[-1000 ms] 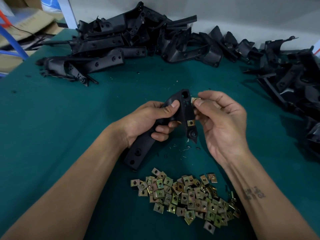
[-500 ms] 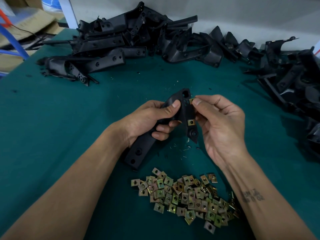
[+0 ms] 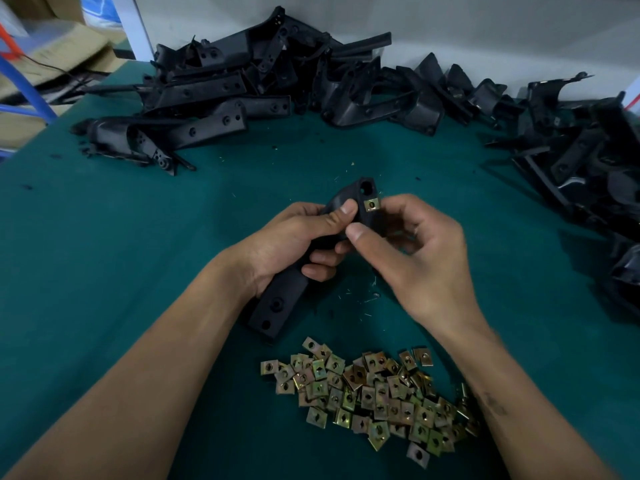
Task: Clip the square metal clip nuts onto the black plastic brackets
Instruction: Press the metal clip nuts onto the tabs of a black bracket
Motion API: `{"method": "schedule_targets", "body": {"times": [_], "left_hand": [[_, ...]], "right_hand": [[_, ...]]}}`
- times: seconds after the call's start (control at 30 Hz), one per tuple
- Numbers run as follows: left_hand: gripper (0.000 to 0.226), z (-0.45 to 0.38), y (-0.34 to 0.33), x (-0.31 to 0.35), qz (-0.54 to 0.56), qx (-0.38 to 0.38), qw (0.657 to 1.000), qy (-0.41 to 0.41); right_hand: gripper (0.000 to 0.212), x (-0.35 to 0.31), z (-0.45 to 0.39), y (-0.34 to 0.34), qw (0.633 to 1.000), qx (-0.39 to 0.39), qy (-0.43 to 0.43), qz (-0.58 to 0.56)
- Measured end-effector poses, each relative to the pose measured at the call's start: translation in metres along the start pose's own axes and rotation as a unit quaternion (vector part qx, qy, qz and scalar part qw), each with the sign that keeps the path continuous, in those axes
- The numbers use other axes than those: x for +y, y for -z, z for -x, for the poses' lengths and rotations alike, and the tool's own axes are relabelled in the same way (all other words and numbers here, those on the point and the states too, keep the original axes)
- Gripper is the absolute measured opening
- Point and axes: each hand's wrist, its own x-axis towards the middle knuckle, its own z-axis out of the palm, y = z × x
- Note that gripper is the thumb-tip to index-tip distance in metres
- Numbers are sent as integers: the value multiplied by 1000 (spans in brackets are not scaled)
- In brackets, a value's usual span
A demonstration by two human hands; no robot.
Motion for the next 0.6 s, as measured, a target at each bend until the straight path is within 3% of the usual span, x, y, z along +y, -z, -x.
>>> {"method": "schedule_targets", "body": {"times": [0.1,0.2,0.27,0.4,0.5,0.6], "left_hand": [[31,2,1,1,-10,4,1000,3],[32,1,2,1,2,2,1000,5],[29,0,3,1,13,-5,1000,10],[28,-1,5,0,25,-9,1000,13],[30,-2,4,0,32,2,999,1],[30,3,-8,4,48,30,998,-33]], "right_hand": [[25,1,3,-2,984,21,99,147],[31,1,-1,9,970,-22,148,194],[32,3,-1,24,978,-43,126,163],[26,6,21,57,998,-28,-9,51],[27,11,57,75,996,21,-33,81],[48,10,89,80,988,64,-12,137]]}}
